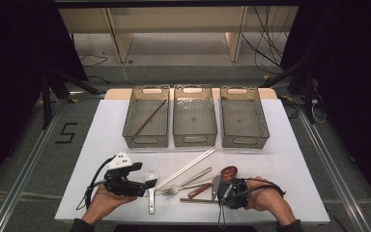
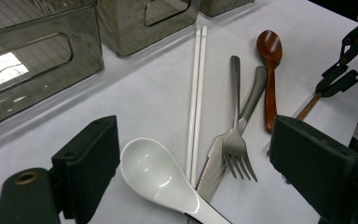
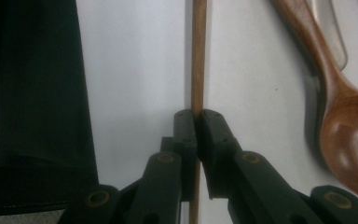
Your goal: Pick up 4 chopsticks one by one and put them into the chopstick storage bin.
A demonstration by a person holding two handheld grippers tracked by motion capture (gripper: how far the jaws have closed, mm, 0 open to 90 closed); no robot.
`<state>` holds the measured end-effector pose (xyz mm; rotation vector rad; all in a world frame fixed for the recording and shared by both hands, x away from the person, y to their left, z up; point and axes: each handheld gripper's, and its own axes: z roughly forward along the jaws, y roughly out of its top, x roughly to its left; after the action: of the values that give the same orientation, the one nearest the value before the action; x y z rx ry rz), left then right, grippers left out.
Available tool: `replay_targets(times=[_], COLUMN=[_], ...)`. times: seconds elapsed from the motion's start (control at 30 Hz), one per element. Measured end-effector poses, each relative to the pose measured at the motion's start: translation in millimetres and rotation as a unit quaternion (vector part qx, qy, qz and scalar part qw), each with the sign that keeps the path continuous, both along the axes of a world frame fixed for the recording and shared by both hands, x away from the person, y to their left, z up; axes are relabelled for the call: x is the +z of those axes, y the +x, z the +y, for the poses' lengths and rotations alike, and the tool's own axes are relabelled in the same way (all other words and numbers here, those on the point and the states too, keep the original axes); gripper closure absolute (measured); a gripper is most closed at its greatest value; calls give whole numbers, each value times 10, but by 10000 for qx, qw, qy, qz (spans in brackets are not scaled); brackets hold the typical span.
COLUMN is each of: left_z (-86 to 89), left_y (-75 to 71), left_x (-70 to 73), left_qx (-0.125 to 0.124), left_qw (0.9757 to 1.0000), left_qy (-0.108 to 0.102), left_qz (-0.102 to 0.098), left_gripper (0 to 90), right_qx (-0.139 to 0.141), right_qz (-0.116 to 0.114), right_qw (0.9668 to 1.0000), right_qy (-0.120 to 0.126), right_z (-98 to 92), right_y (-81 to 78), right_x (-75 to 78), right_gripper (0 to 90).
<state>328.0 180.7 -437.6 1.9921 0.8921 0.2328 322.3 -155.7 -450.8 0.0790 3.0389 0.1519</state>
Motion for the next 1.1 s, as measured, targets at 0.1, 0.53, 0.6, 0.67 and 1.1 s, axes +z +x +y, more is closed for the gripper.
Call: replay_targets(times=[0.1, 0.53, 0.6, 0.67, 1.1], left_z=[-6, -289, -370, -434, -854], left_y=[0, -11, -17, -18, -39], left_x=[7, 50, 51, 50, -31], left_qx=[-22, -703, -858, -1003, -1957], left_qw=[10000, 9961, 9943, 9921, 9686], left_qy=[11, 513, 598, 718, 1496], left_qz=[7, 155, 206, 222, 347], left_gripper=[157, 174, 182, 187, 338], right_qx=[30, 210, 242, 245, 462], right_qz=[-74, -602, -629, -659, -761], right_qw=[9999, 9974, 9972, 9970, 9954], right_qy=[128, 334, 316, 330, 341], right_z=[14, 121, 146, 169, 306], right_y=[-21, -55, -51, -53, -57], right_x=[46, 167, 187, 205, 246], right_gripper=[855, 855, 855, 855, 855])
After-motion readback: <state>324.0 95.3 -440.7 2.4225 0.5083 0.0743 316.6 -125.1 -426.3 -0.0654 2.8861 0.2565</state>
